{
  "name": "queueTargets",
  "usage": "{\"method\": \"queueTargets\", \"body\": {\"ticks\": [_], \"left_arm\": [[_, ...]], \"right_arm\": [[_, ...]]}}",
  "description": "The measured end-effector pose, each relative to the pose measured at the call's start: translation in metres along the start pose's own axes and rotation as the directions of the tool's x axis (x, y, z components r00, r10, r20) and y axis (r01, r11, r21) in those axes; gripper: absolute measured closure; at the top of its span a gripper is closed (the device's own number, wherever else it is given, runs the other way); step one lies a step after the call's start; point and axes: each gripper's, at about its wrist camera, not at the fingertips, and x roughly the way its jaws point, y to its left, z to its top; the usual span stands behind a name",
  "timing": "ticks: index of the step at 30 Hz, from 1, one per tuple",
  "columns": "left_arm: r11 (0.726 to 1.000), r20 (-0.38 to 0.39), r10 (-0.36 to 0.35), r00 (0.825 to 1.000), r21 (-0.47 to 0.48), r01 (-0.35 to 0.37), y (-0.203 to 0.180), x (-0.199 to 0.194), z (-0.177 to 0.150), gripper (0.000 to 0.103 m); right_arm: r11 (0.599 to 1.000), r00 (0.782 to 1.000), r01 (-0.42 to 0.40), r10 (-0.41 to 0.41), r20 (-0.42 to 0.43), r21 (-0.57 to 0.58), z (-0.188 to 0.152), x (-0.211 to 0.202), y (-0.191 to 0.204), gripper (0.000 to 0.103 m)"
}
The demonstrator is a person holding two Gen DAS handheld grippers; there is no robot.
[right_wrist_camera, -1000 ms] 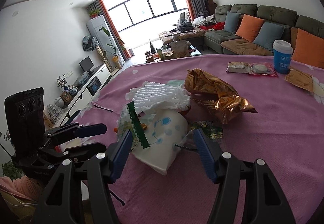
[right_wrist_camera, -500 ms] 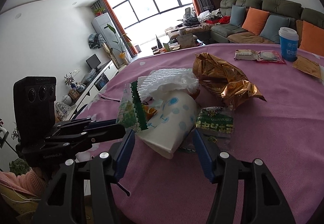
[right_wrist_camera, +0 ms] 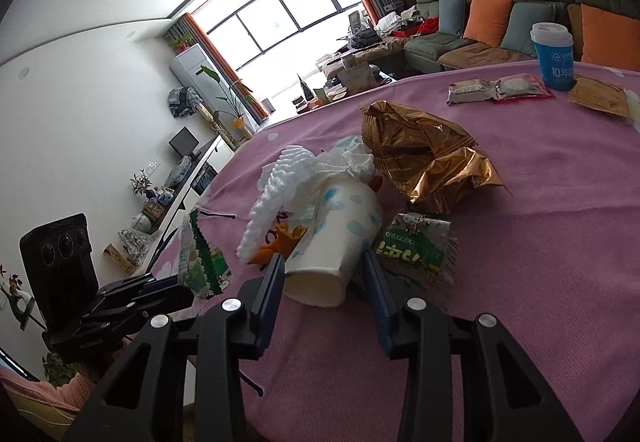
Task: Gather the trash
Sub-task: 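Grasp the clear plastic bag with the left tool while the right tool grasps the cream paper cup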
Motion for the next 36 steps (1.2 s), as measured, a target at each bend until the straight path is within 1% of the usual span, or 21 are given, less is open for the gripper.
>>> {"method": "queueTargets", "body": {"ticks": [4, 11, 12, 13, 14, 16, 19, 20, 23, 24, 28, 30, 32, 36], "left_arm": [[1.0, 0.017, 0.008, 1.0, -0.008, -0.008, 0.004, -0.011, -0.004, 0.081], [0.998, 0.069, 0.061, 0.996, -0.038, -0.059, 0.017, -0.033, -0.003, 0.081], [0.997, 0.075, 0.073, 0.995, -0.044, -0.07, 0.019, -0.037, -0.004, 0.081], [0.996, 0.081, 0.082, 0.993, -0.051, -0.078, 0.021, -0.041, -0.004, 0.081], [0.995, 0.087, 0.09, 0.992, -0.057, -0.085, 0.024, -0.044, -0.004, 0.081], [0.992, 0.098, 0.108, 0.989, -0.069, -0.102, 0.029, -0.05, -0.005, 0.081], [0.989, 0.107, 0.125, 0.986, -0.091, -0.115, 0.037, -0.057, -0.007, 0.081], [0.988, 0.109, 0.13, 0.986, -0.096, -0.119, 0.039, -0.059, -0.008, 0.081], [0.985, 0.111, 0.144, 0.983, -0.108, -0.132, 0.042, -0.065, -0.011, 0.081], [0.984, 0.111, 0.148, 0.983, -0.111, -0.136, 0.042, -0.066, -0.013, 0.081], [0.981, 0.109, 0.162, 0.981, -0.126, -0.148, 0.045, -0.069, -0.016, 0.081], [0.98, 0.109, 0.166, 0.98, -0.132, -0.151, 0.048, -0.071, -0.018, 0.081], [0.978, 0.11, 0.172, 0.979, -0.136, -0.157, 0.049, -0.074, -0.019, 0.081], [0.974, 0.118, 0.192, 0.974, -0.144, -0.175, 0.053, -0.08, -0.02, 0.081]], "right_arm": [[1.0, 0.999, 0.007, -0.007, 0.039, -0.015, 0.002, -0.016, 0.002, 0.068], [0.998, 0.995, 0.03, -0.025, 0.098, -0.052, 0.013, -0.038, 0.012, 0.075], [0.998, 0.994, 0.031, -0.025, 0.106, -0.057, 0.015, -0.042, 0.013, 0.084], [0.998, 0.994, 0.027, -0.02, 0.109, -0.063, 0.017, -0.044, 0.015, 0.101], [0.998, 0.993, 0.027, -0.02, 0.114, -0.062, 0.02, -0.046, 0.016, 0.102], [0.997, 0.992, 0.025, -0.016, 0.125, -0.068, 0.025, -0.049, 0.017, 0.102], [0.995, 0.993, 0.063, -0.055, 0.103, -0.079, 0.026, -0.042, 0.019, 0.102], [0.995, 0.995, 0.064, -0.058, 0.087, -0.073, 0.025, -0.038, 0.018, 0.099], [0.996, 0.996, 0.07, -0.066, 0.061, -0.063, 0.021, -0.03, 0.018, 0.08], [0.994, 0.995, 0.084, -0.08, 0.055, -0.071, 0.019, -0.027, 0.019, 0.079], [0.989, 0.992, 0.128, -0.126, 0.025, -0.08, 0.017, -0.015, 0.019, 0.08], [0.987, 0.99, 0.139, -0.137, 0.024, -0.082, 0.016, -0.014, 0.021, 0.093], [0.986, 0.989, 0.148, -0.145, 0.031, -0.083, 0.017, -0.015, 0.021, 0.099], [0.984, 0.987, 0.151, -0.144, 0.077, -0.093, 0.022, -0.028, 0.025, 0.1]]}}
